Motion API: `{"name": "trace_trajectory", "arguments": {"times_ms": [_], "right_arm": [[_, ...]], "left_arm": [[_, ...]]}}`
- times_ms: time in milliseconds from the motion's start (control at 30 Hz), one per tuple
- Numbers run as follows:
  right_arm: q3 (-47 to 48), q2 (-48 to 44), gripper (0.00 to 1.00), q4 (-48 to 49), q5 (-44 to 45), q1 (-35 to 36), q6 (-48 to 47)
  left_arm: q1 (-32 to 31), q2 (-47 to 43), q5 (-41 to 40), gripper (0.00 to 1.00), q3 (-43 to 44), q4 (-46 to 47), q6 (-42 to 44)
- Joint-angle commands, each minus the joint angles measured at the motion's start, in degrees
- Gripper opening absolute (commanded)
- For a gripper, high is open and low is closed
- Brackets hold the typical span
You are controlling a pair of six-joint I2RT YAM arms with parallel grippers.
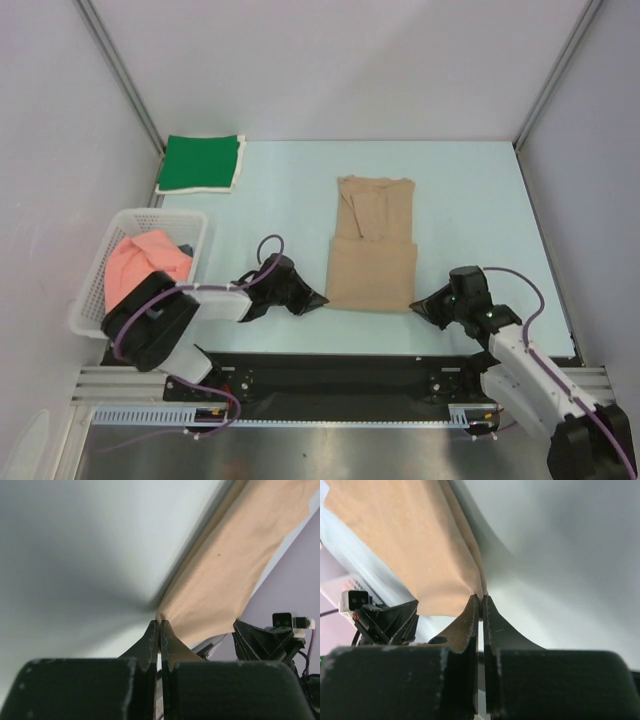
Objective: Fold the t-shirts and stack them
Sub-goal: Fold the tshirt
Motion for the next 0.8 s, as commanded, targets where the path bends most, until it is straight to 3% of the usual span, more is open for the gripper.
{"name": "trace_trajectory", "arguments": {"times_ms": [0, 167, 400, 500, 600, 700, 767], "right_arm": [[-2.1, -8.5, 0.00, -14.6, 2.6, 3.6, 2.5], [-3.1, -14.8, 0.00, -20.1, 6.1, 12.4, 9.2], [0.8, -14.3, 0.00, -23.9, 13.5, 28.4, 18.0], [3.0, -13.3, 0.00, -24.3, 15.4, 30.3, 19.6], [8.7, -11.5, 0.00, -24.9, 17.9, 29.2, 16.4], [13.8, -6.3, 0.00, -22.7, 14.2, 20.6, 5.8], [15.7, -3.3, 0.00, -20.1, 8.7, 10.2, 0.1]], "left_arm": [[-1.1, -7.7, -1.7, 0.00, -3.3, -5.5, 1.0], [-3.8, -15.3, -3.3, 0.00, -5.9, -12.1, -0.2], [-6.1, -22.2, -3.4, 0.00, -6.7, -19.6, -2.9], [-6.1, -25.3, -5.9, 0.00, -5.1, -22.9, -1.4], [-4.7, -26.4, -10.6, 0.00, 3.0, -28.8, 6.6], [-3.2, -22.1, -11.6, 0.00, 12.1, -32.3, 13.3], [-2.3, -18.2, -11.5, 0.00, 16.7, -30.9, 16.8]]}}
